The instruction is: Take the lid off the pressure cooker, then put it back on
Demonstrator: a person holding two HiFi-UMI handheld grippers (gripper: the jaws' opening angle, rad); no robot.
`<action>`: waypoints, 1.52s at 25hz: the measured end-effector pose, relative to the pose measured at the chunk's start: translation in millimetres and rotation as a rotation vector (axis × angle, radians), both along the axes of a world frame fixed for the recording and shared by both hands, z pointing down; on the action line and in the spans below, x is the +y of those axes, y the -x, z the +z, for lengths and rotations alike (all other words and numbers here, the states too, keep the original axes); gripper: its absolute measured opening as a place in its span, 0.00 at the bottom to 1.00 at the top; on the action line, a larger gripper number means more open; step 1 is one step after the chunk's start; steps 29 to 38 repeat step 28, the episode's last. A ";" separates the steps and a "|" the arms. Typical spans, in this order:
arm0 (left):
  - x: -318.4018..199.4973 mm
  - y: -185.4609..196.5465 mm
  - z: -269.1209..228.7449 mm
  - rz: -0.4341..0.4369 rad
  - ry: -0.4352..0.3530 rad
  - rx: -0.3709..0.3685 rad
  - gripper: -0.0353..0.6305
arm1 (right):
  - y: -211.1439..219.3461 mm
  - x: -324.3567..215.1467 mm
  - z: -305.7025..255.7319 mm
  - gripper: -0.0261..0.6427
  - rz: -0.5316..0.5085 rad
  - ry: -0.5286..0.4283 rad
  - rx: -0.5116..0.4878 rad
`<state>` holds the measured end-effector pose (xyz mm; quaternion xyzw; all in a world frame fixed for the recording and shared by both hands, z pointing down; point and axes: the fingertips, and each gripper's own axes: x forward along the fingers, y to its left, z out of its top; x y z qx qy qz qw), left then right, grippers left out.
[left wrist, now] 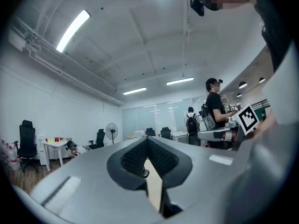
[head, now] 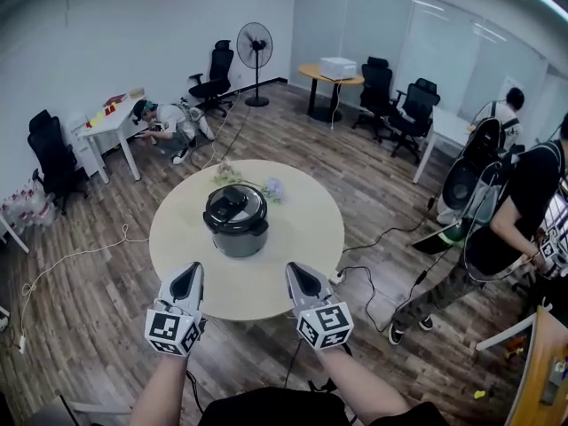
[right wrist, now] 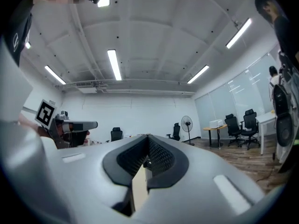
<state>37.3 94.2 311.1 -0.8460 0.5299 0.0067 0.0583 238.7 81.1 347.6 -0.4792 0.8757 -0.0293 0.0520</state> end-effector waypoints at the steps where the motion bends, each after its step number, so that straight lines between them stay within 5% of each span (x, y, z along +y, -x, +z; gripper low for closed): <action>1: 1.3 -0.6 -2.1 0.000 -0.011 -0.002 0.05 | 0.3 0.7 -1.1 0.05 0.009 -0.005 0.013; 38: 26.2 26.9 -2.3 -0.065 -0.015 0.018 0.05 | 10.7 14.1 1.2 0.05 0.007 -0.009 0.107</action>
